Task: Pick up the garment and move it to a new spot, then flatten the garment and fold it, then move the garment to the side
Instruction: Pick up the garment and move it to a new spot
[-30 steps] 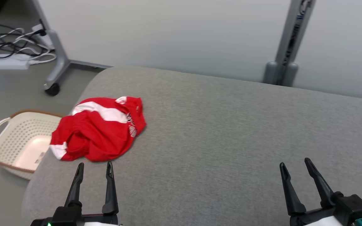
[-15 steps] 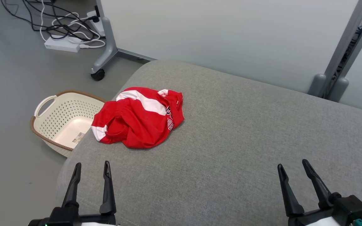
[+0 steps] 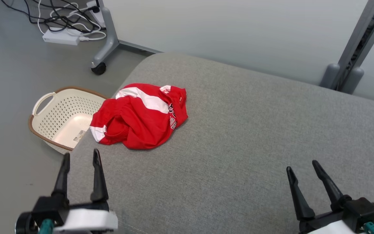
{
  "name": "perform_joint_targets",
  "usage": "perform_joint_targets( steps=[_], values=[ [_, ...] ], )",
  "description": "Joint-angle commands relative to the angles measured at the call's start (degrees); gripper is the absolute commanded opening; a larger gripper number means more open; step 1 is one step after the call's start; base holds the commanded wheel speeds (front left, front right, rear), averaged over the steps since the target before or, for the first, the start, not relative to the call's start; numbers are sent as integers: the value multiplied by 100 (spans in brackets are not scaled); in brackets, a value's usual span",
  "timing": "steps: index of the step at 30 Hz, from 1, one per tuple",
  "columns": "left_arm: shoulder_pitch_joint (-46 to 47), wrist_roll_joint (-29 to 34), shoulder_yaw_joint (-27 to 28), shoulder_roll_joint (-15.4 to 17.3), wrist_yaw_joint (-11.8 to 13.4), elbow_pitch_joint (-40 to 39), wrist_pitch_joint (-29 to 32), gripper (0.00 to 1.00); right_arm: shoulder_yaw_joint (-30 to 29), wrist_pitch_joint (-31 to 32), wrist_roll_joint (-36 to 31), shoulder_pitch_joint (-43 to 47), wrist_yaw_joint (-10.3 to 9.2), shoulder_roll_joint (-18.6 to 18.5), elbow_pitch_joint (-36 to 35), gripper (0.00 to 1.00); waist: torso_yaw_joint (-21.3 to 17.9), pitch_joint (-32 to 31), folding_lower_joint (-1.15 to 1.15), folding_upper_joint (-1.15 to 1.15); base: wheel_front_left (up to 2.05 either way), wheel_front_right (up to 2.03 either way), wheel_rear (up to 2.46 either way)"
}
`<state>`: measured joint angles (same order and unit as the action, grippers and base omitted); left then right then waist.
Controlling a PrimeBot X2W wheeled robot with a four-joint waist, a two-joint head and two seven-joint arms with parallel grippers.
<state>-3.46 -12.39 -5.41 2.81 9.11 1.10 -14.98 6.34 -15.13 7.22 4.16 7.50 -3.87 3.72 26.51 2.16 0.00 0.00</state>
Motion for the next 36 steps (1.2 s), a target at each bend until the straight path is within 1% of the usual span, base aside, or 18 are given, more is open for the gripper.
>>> perform_joint_targets(
  steps=[1, 10, 12, 13, 15, 18, 23, 26, 33, 36],
  values=[
    [274, -54, 62, 18, -63, 115, -25, 100, 1, -2, -14, -96, -2, -101, -17, 100, -107, 200, 0, 0, 0, 0, 0],
    [1791, -438, 293, 19, -311, 1159, -25, 100, 105, -2, -61, -541, -2, -622, -98, 100, -422, 1063, 0, 0, 0, 0, 0],
    [2142, -532, 348, 17, -380, 1545, -24, 100, 118, -1, -71, -655, -2, -717, -118, 100, -491, 1223, 0, 0, 0, 0, 0],
    [2142, -532, 348, 17, -380, 1545, -24, 100, 118, -1, -71, -655, -2, -717, -118, 100, -491, 1223, 0, 0, 0, 0, 0],
    [2519, -652, 402, 21, -435, 2013, -25, 100, 117, -2, -76, -718, -2, -784, -136, 100, -549, 1351, 0, 0, 0, 0, 0],
    [3095, -753, 508, 82, -392, 2766, 47, 100, 135, -1, -80, -820, -2, -868, -147, 100, -644, 1526, 0, 0, 0, 0, 0],
    [3987, -1056, 711, 211, -389, 3946, 628, 100, 166, -2, -85, -981, -2, -959, -168, 100, -802, 1749, 0, 0, 0, 0, 0],
    [4380, -1229, 772, 303, -447, 4558, 1133, 100, 204, -1, -81, -1079, -2, -988, -161, 100, -897, 1842, 0, 0, 0, 0, 0],
    [5064, -1329, 651, 547, -671, 5594, 2038, 100, 237, -2, -79, -1228, -2, -971, -148, 100, -1048, 2054, 0, 0, 0, 0, 0],
    [5276, -1339, 581, 616, -765, 5954, 2268, 100, 269, -1, -77, -1293, -2, -972, -131, 100, -1097, 2139, 0, 0, 0, 0, 0]
  ],
)
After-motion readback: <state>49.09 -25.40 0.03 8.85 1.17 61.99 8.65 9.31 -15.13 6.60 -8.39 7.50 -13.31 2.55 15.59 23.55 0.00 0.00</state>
